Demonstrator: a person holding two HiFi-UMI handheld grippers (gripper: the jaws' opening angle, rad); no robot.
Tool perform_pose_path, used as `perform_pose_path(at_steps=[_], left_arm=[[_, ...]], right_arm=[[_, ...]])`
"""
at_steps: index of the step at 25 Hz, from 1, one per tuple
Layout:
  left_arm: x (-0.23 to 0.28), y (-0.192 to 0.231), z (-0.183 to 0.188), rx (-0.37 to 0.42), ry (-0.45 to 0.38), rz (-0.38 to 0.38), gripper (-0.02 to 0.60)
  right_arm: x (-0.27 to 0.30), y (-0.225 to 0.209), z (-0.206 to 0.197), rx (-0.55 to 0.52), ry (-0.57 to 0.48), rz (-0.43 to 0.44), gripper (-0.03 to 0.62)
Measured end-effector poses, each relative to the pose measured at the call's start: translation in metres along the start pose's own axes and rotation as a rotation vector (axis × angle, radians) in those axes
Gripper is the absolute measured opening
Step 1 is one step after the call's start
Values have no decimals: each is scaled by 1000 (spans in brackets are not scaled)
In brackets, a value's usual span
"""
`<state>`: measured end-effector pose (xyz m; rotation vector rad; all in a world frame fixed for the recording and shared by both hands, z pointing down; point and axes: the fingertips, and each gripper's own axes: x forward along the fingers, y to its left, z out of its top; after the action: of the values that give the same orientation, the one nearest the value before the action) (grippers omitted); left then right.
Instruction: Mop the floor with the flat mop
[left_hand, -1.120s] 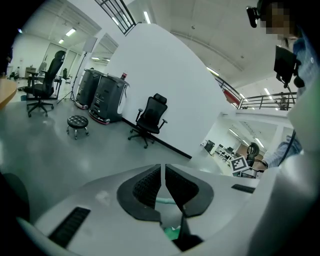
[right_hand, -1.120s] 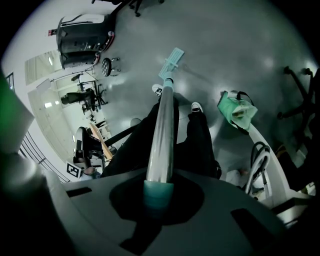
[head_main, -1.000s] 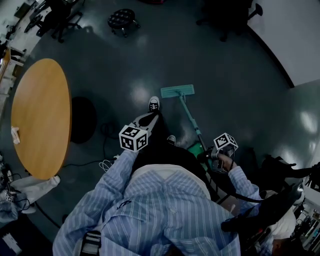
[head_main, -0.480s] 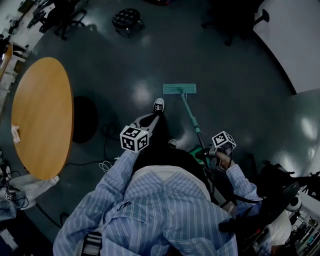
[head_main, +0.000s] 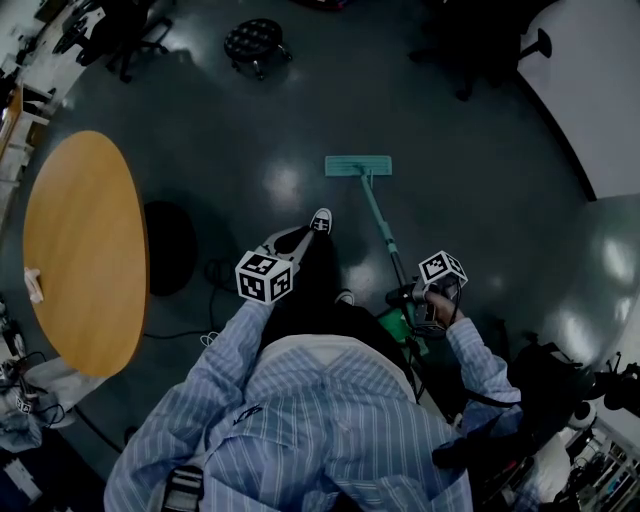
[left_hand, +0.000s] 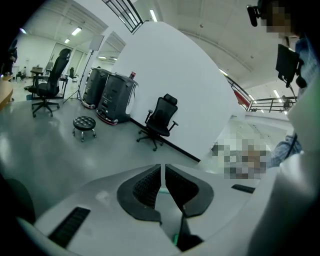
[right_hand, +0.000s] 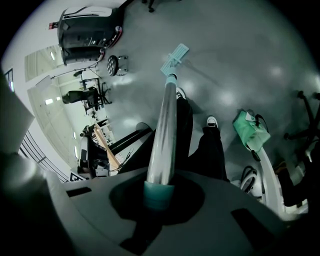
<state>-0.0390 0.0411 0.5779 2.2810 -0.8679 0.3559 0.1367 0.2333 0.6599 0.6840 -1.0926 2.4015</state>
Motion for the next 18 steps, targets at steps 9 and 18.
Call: perform_pose_path(at_steps=[9,18], left_arm=[[57,50,62,17,45,-41,31],[101,110,115,14,65,-67,31]], right_arm=[[-17,70,93,13,-45,36,17],[-21,146,190,0,-51,2,17]])
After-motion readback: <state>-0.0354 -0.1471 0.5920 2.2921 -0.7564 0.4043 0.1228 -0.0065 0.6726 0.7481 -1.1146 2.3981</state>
